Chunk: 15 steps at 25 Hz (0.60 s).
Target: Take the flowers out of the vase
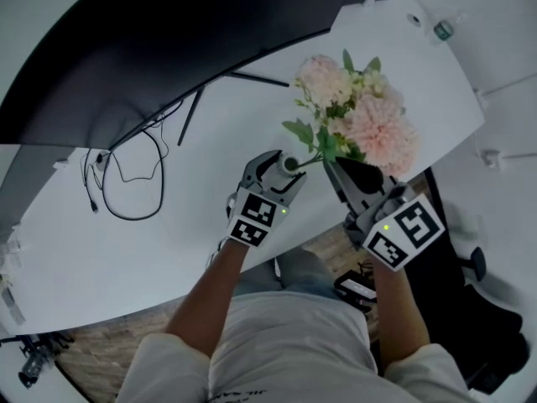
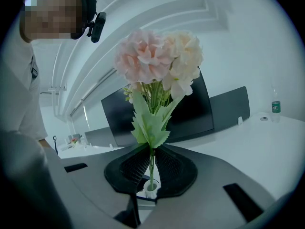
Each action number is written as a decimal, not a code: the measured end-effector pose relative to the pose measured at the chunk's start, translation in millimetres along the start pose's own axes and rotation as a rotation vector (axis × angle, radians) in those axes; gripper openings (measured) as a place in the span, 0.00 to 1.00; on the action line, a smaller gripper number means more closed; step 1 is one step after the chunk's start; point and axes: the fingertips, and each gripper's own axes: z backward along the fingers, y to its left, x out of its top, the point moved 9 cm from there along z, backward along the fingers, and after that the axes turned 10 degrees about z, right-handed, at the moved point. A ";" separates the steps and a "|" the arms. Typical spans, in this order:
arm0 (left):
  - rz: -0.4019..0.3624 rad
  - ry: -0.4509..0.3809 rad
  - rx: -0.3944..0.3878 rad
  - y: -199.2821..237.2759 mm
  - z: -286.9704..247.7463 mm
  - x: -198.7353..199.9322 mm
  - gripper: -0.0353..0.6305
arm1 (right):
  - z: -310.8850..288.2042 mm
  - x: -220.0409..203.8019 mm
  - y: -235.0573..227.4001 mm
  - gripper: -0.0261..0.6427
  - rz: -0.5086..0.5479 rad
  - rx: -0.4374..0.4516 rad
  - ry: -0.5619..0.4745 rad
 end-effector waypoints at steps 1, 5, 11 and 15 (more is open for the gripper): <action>0.001 0.003 0.000 1.2 -0.3 -1.1 0.47 | -0.1 -0.3 0.3 0.12 -0.002 -0.003 -0.002; 0.006 0.015 0.001 6.0 -1.2 -3.6 0.47 | -0.6 1.3 1.4 0.12 -0.003 -0.009 -0.008; 0.006 0.023 0.000 12.9 0.9 -6.8 0.47 | 0.3 5.6 4.1 0.12 -0.014 -0.019 -0.029; 0.006 0.026 -0.003 15.1 0.2 -9.2 0.47 | 3.4 6.2 3.3 0.12 -0.004 -0.030 -0.026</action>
